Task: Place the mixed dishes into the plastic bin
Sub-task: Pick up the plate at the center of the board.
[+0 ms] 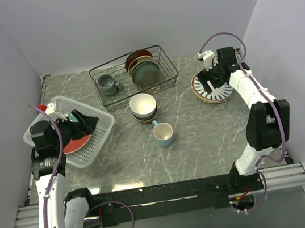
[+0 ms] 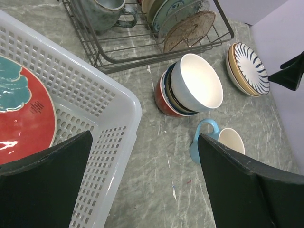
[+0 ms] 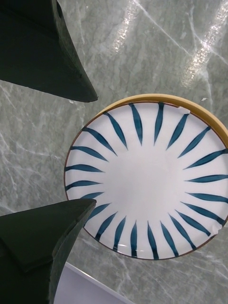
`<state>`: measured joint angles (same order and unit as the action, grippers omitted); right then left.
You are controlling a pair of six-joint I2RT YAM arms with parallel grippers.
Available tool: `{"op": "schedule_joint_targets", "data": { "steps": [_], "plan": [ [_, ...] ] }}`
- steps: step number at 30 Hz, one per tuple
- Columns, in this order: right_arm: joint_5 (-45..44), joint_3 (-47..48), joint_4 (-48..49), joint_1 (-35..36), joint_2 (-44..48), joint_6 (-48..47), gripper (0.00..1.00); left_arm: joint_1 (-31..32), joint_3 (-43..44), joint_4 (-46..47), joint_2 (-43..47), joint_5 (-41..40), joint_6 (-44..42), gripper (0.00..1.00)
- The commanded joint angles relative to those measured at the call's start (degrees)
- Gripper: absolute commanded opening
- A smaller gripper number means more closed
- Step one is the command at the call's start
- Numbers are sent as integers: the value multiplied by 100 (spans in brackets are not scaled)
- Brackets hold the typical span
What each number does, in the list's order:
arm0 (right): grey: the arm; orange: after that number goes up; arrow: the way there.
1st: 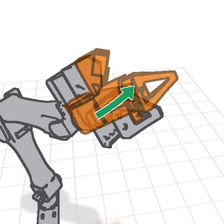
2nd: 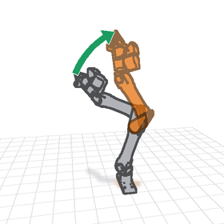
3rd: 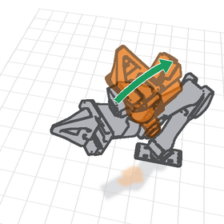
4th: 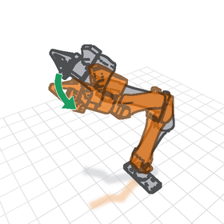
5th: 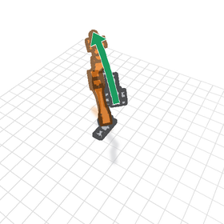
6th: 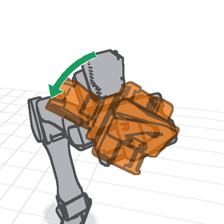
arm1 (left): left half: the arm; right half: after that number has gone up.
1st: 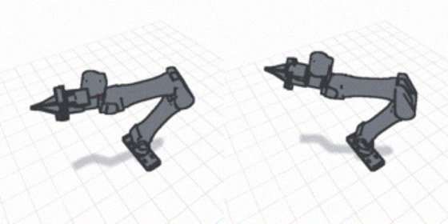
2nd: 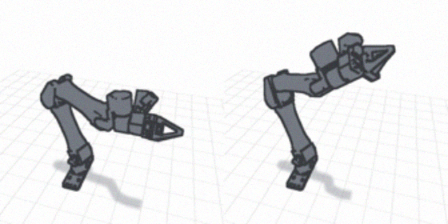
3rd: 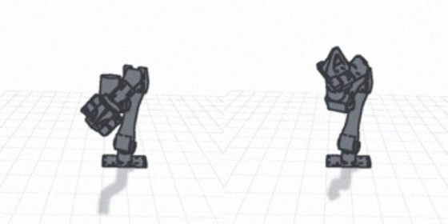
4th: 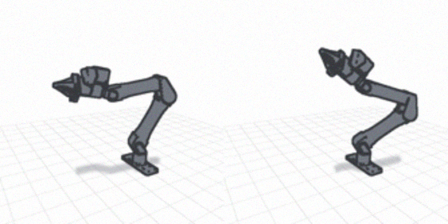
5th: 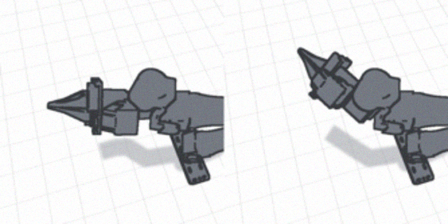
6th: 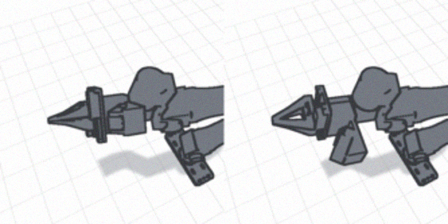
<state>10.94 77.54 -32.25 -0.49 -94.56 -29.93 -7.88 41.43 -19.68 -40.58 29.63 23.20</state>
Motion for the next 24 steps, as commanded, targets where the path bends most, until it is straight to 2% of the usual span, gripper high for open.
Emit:
{"op": "schedule_joint_targets", "data": {
  "steps": [1,10,24],
  "plan": [
    [-83,350,43,23,-150,14,88,15,-12,79,94,-62,-88,99],
    [-153,516,87,207,-457,31,87,15,-21,79,76,-71,-88,99],
    [-189,692,61,497,-1028,242,79,15,-21,79,59,-62,-88,99]
  ]
}}
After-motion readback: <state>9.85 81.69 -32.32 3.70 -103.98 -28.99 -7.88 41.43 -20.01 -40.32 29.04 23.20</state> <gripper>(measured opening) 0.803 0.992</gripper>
